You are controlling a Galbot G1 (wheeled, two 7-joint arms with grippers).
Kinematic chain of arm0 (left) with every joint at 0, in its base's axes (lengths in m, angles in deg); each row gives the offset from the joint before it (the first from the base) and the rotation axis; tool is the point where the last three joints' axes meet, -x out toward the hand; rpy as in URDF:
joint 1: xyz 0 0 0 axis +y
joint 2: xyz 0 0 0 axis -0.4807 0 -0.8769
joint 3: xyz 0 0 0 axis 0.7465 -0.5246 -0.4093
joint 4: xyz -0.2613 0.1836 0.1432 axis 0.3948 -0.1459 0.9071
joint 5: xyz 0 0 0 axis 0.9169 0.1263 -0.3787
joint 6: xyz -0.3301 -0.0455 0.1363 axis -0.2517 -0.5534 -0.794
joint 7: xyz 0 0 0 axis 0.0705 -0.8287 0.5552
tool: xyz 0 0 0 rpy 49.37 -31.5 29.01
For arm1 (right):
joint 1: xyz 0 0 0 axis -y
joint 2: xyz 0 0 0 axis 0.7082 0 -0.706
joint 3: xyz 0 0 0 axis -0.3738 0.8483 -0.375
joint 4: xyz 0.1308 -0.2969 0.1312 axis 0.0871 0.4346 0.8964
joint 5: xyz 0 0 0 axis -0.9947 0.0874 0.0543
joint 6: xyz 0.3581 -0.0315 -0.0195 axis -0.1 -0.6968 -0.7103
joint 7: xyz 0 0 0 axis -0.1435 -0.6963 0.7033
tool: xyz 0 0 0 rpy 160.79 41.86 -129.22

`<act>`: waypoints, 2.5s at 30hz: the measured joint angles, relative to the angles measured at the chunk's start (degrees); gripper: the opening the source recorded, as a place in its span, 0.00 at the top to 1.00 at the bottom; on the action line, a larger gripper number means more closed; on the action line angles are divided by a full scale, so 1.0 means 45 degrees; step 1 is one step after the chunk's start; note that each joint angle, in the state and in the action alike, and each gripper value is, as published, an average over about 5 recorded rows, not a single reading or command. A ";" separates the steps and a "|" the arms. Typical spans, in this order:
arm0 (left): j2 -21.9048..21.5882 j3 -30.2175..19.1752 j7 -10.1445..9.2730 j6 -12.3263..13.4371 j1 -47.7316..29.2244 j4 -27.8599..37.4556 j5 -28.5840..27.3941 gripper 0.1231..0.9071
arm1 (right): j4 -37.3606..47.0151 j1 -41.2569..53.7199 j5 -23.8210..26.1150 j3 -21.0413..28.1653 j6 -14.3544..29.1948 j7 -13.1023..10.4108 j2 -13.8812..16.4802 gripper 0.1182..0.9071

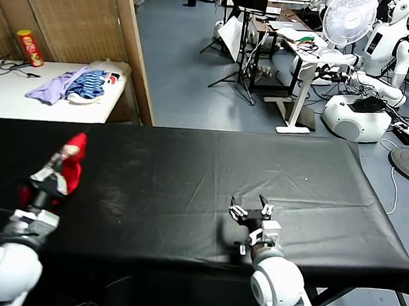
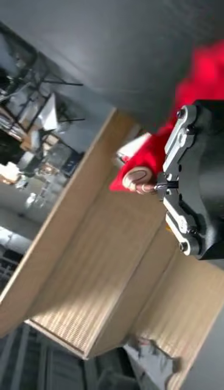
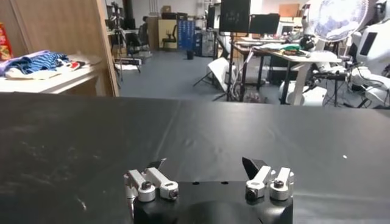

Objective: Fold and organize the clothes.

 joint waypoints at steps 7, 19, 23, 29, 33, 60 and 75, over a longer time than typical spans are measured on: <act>0.1712 -0.2921 0.0128 -0.0011 -0.0241 0.0663 0.1880 0.93 | -0.0143 -0.0166 -0.0466 0.0048 0.0026 0.0640 0.0145 0.14; 0.1963 -0.3785 0.1764 0.2786 0.0570 -0.0941 0.2893 0.19 | 0.0891 0.1279 -0.5125 0.1326 -0.1134 0.1802 0.0276 0.14; 0.2005 -0.3378 0.1555 0.3237 0.0861 -0.1319 0.2624 0.14 | 0.1958 0.2485 -0.6699 0.2289 -0.1208 0.1500 -0.0195 0.14; 0.2303 -0.2832 0.1229 0.3768 0.1381 -0.1440 0.2405 0.14 | 0.3888 0.4029 -0.8478 0.3167 -0.1193 0.0795 -0.1173 0.14; 0.2474 -0.2488 0.1096 0.3894 0.1710 -0.1543 0.2375 0.14 | 0.5061 0.4704 -0.9191 0.3415 -0.1152 0.0777 -0.1871 0.17; 0.2827 -0.1694 -0.0351 0.4173 0.2224 -0.0844 0.3460 0.14 | 0.6133 0.5543 0.3481 0.3761 0.4734 0.5571 0.0786 0.66; 0.2293 -0.1349 -0.1005 0.3148 0.3394 -0.1071 0.5778 0.14 | 0.0960 -0.0515 0.2331 0.0021 0.5878 0.3345 0.3524 0.14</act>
